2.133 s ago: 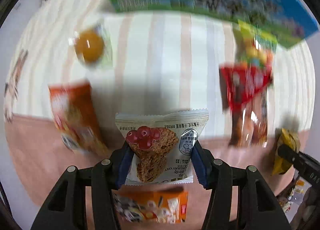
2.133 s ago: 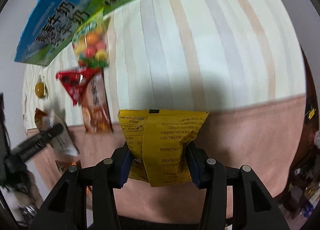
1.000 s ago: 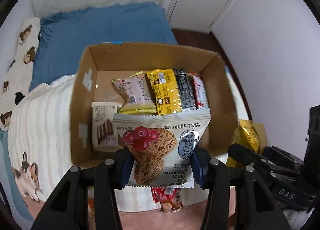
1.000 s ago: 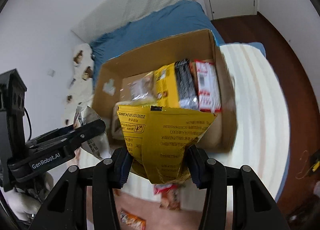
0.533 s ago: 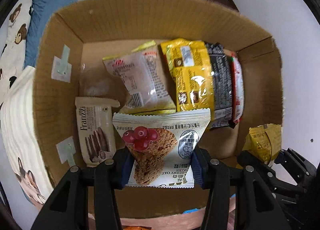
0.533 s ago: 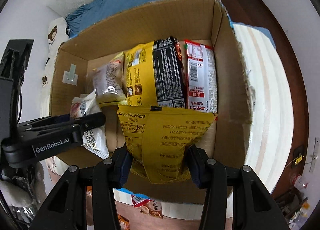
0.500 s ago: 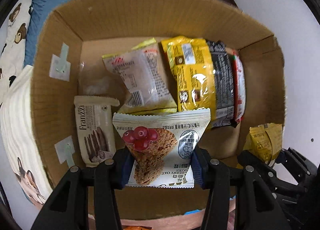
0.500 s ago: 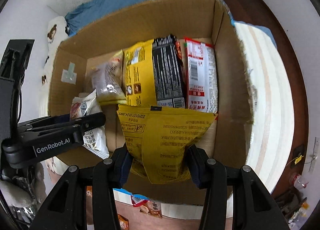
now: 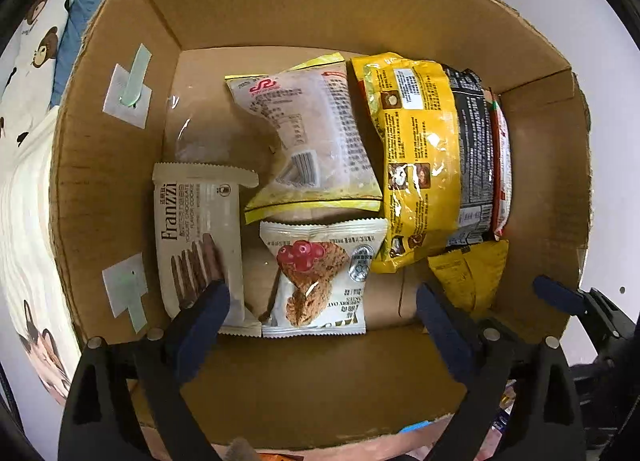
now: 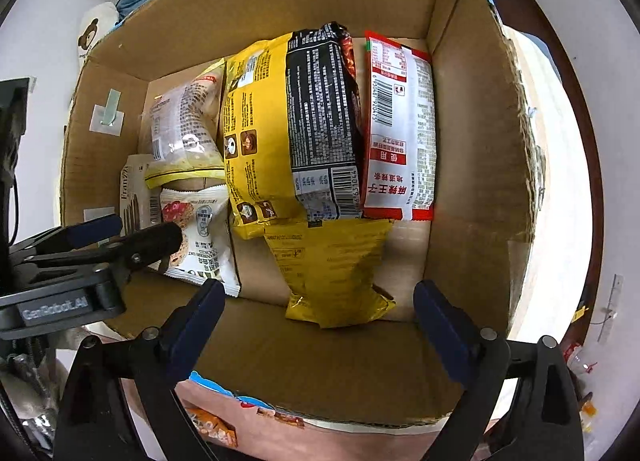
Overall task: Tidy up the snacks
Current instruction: 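Place both packs into the box and open both tools, then grasp the panda snack bag with left tool while right grasps brown packet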
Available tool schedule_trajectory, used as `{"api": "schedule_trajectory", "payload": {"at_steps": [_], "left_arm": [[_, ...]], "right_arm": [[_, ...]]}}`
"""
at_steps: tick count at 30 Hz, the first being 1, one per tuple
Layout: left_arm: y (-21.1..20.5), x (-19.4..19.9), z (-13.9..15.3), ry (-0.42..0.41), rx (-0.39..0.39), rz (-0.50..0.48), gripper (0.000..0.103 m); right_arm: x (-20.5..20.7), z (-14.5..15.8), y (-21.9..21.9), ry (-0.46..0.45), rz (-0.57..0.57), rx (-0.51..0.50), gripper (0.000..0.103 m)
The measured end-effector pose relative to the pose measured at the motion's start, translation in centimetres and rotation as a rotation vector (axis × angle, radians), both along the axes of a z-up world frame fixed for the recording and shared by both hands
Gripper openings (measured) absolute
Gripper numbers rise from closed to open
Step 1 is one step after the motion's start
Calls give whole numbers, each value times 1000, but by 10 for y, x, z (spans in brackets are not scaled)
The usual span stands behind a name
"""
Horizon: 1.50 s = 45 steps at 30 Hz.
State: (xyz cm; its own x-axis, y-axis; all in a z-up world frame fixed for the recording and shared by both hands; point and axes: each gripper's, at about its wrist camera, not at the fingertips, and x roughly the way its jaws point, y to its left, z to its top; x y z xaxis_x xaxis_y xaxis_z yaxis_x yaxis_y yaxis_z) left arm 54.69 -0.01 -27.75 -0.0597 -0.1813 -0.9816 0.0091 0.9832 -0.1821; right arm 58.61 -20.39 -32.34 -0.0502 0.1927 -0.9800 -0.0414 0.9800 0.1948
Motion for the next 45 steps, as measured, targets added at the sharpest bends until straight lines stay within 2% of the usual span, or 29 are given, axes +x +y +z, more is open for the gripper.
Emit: {"api": "schedule_trajectory", "payload": {"at_steps": [4, 8, 19, 26, 40, 45], "left_arm": [[-5, -5, 7, -22, 20, -14, 96], [-6, -17, 30, -89, 27, -13, 96], [1, -76, 93, -360, 102, -2, 96], [-4, -110, 125, -502, 140, -14, 96], [2, -166, 174, -632, 124, 23, 96], [20, -193, 166, -610, 113, 74, 96]], "right_arm": [[-2, 3, -3, -23, -8, -9, 97], [-8, 13, -5, -74, -20, -18, 97], [-54, 69, -15, -324, -42, -66, 97], [-86, 105, -13, -438, -41, -60, 97], [-153, 163, -10, -562, -66, 16, 97], [-178, 153, -12, -532, -76, 80, 97]]}}
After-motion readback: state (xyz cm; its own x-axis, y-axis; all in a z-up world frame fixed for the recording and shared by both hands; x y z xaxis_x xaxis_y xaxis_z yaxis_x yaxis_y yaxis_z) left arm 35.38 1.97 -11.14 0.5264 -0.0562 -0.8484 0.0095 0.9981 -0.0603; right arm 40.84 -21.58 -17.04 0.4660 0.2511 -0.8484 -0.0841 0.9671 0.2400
